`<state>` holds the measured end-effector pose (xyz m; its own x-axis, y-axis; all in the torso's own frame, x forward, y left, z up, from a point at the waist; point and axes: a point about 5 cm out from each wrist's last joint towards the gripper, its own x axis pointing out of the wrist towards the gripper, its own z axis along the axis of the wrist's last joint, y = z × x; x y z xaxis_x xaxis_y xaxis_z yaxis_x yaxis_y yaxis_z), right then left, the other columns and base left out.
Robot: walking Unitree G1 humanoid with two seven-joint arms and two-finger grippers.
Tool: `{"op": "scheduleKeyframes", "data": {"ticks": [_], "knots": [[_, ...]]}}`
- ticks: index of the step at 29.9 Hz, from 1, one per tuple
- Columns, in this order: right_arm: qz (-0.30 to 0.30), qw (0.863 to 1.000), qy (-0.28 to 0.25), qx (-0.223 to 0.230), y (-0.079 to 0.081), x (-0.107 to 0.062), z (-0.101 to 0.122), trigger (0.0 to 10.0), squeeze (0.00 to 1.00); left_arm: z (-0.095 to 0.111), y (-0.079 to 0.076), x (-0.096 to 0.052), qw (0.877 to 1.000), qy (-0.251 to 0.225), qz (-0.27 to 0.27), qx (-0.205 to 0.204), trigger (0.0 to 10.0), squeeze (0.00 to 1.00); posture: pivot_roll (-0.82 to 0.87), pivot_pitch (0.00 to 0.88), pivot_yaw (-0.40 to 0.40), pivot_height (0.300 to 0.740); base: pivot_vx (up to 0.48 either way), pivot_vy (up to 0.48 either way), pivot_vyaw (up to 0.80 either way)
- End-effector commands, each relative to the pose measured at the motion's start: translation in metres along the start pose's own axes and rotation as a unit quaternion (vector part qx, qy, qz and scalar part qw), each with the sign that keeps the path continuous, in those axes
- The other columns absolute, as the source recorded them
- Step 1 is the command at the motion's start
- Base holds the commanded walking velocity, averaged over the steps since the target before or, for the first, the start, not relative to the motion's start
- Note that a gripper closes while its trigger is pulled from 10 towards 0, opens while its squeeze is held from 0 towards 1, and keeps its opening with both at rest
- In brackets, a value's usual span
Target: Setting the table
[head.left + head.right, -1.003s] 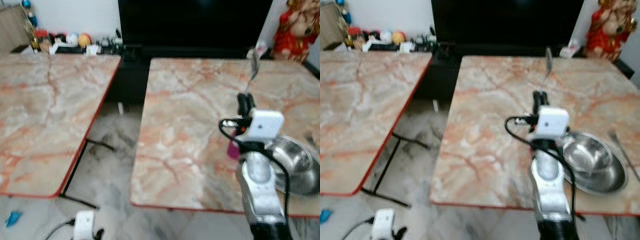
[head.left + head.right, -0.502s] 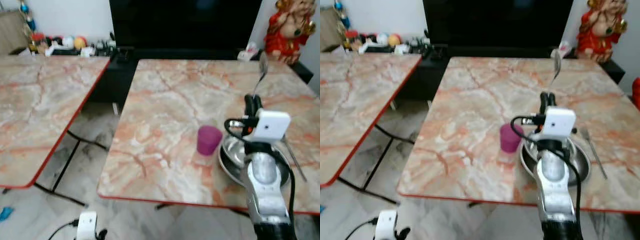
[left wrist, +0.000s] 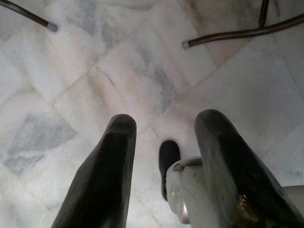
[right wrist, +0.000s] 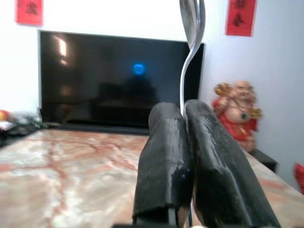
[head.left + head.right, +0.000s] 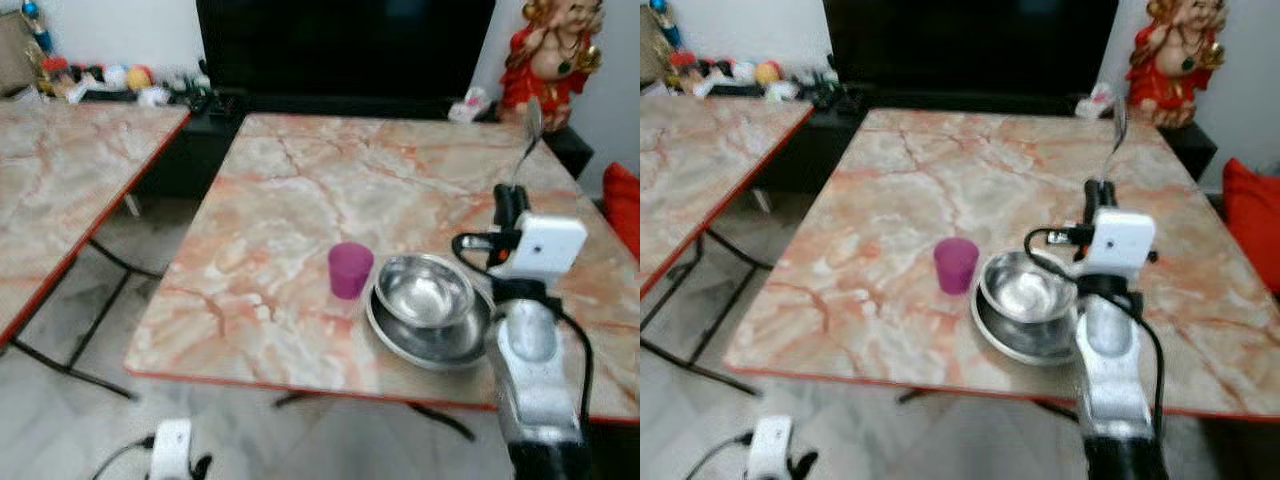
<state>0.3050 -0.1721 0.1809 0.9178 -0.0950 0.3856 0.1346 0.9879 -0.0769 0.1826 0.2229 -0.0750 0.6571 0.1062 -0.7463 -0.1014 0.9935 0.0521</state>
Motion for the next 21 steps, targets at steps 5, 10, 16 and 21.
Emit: {"op": "scheduleKeyframes", "data": {"ticks": [5, 10, 16, 21], "knots": [[-0.009, 1.000, -0.008, -0.006, -0.007, 0.002, 0.005, 10.0, 0.00, -0.002, -0.003, 0.000, 1.000, 0.006, -0.003, -0.003, 10.0, 0.00, 0.02, 0.000, -0.007, 0.740, 0.000, -0.309, 0.00], [-0.011, 1.000, -0.007, -0.010, -0.010, 0.003, 0.004, 10.0, 0.00, -0.003, -0.002, 0.000, 1.000, 0.008, -0.003, -0.007, 10.0, 0.00, 0.03, 0.000, -0.005, 0.740, 0.000, -0.060, 0.00], [-0.018, 1.000, -0.009, -0.017, -0.015, 0.006, 0.006, 10.0, 0.00, -0.004, 0.000, -0.001, 1.000, 0.010, -0.003, -0.007, 10.0, 0.00, 0.03, 0.000, -0.003, 0.740, 0.000, 0.000, 0.00], [-0.023, 1.000, -0.008, -0.017, -0.017, 0.008, 0.005, 10.0, 0.00, -0.005, 0.000, -0.001, 1.000, 0.013, -0.003, -0.008, 10.0, 0.00, 0.03, 0.000, -0.001, 0.740, 0.000, 0.000, 0.00]]}}
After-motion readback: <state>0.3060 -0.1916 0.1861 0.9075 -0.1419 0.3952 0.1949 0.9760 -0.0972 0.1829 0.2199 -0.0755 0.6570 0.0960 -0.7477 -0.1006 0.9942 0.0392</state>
